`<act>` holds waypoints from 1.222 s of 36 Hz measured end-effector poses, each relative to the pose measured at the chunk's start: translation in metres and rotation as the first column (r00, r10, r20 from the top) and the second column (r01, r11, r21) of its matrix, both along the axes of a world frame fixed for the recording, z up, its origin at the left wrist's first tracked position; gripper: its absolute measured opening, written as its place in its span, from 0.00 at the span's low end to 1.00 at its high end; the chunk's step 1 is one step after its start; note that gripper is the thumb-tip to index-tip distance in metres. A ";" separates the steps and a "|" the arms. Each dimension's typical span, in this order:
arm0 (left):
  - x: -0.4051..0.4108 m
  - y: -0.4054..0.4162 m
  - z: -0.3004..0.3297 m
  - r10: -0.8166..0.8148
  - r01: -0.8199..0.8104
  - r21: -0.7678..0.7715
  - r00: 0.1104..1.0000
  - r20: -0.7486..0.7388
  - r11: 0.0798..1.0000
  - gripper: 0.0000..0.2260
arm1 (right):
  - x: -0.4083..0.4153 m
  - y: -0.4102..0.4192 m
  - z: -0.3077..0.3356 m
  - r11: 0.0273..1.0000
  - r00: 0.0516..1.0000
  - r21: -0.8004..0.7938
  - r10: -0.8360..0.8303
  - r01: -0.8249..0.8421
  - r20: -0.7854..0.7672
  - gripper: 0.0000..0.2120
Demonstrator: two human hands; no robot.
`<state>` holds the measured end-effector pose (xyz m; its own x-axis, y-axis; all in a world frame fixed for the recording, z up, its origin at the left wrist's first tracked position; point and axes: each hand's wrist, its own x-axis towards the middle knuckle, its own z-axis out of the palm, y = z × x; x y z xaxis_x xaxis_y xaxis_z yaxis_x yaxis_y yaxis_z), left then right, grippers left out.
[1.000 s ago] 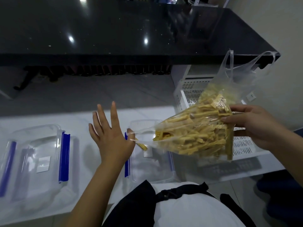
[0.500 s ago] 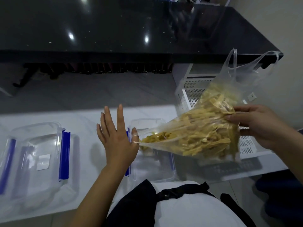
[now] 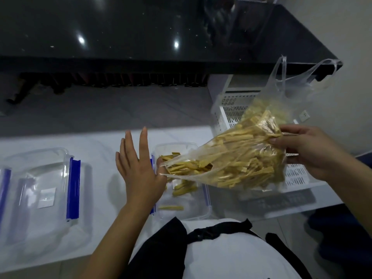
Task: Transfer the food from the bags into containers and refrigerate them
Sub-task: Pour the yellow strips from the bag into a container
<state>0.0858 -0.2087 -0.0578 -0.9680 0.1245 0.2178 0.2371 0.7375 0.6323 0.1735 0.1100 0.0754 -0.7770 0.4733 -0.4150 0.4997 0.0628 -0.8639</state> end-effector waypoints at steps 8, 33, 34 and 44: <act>0.004 -0.004 0.002 0.006 -0.006 0.024 1.000 -0.004 1.000 0.32 | -0.003 -0.005 0.003 0.999 1.000 0.035 0.029 -0.029 -0.009 0.10; 0.005 -0.013 0.007 0.031 -0.035 0.136 0.999 0.030 0.990 0.38 | -0.002 -0.022 0.013 0.997 0.997 0.048 0.067 -0.065 -0.049 0.15; 0.005 -0.013 0.007 0.029 -0.034 0.140 0.999 0.036 0.990 0.38 | -0.002 -0.022 0.014 0.998 0.997 0.043 0.057 -0.054 -0.059 0.14; 0.007 -0.011 0.009 0.000 0.002 0.154 1.000 -0.010 0.988 0.35 | -0.005 -0.023 0.027 0.997 0.992 0.066 0.052 -0.044 -0.119 0.13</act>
<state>0.0931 -0.2198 -0.0489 -0.9656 0.0899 0.2441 0.2448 0.6315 0.7357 0.1684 0.0869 0.1020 -0.8419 0.4565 -0.2878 0.3877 0.1406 -0.9110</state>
